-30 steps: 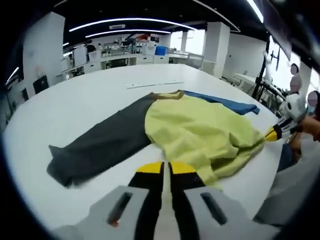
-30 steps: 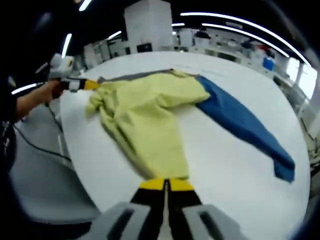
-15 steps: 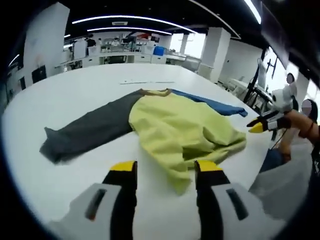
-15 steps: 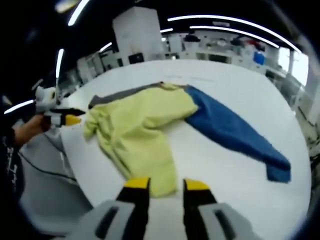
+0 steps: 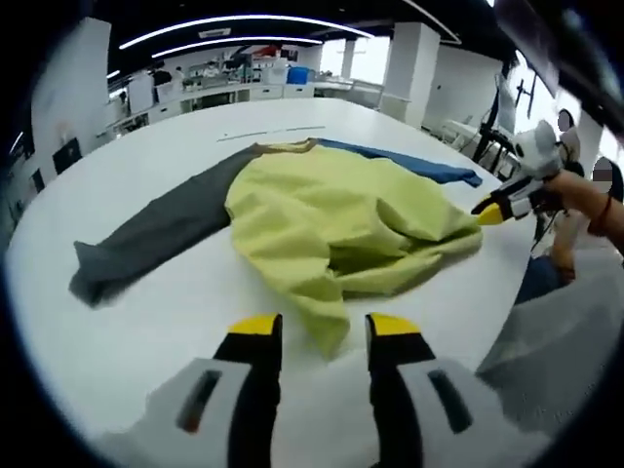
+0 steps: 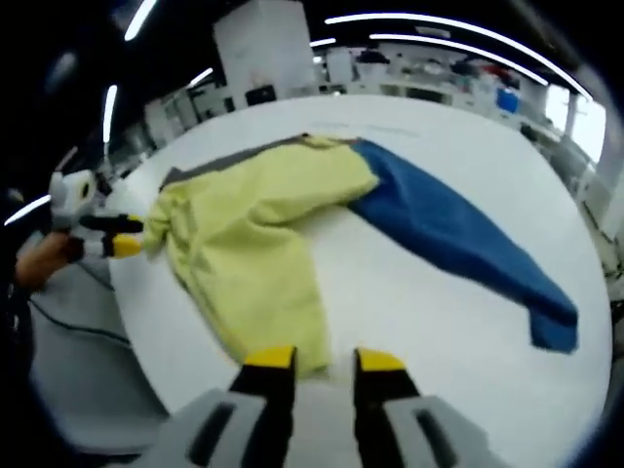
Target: Fold the garment on the visible template until the final outline fits inside the template.
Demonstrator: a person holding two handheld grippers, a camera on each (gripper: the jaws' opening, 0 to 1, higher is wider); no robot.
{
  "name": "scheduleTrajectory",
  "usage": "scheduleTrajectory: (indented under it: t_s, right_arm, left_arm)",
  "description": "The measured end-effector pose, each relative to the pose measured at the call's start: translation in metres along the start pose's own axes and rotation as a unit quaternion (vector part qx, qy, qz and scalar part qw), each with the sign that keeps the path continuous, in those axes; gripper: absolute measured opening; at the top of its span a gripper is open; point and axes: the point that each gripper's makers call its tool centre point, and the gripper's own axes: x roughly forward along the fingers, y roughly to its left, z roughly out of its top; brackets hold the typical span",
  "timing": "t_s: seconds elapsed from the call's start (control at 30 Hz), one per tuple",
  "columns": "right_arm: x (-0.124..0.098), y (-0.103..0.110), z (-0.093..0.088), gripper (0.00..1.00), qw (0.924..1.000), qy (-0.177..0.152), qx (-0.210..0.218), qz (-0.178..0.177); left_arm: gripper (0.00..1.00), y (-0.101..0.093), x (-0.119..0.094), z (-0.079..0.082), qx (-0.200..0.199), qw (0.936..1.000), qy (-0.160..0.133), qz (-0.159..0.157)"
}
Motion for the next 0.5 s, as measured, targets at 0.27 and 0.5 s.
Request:
scheduleTrajectory:
  t_s: [0.27, 0.5]
  right_arm:
    - [0.004, 0.002, -0.002, 0.14, 1.0, -0.002, 0.0, -0.004]
    - [0.009, 0.006, -0.004, 0.0, 1.0, 0.006, 0.003, 0.003]
  left_arm:
    - [0.19, -0.001, 0.007, -0.009, 0.019, 0.9996, 0.019, -0.004]
    - [0.02, 0.001, 0.01, -0.013, 0.01, 0.9994, 0.027, -0.017]
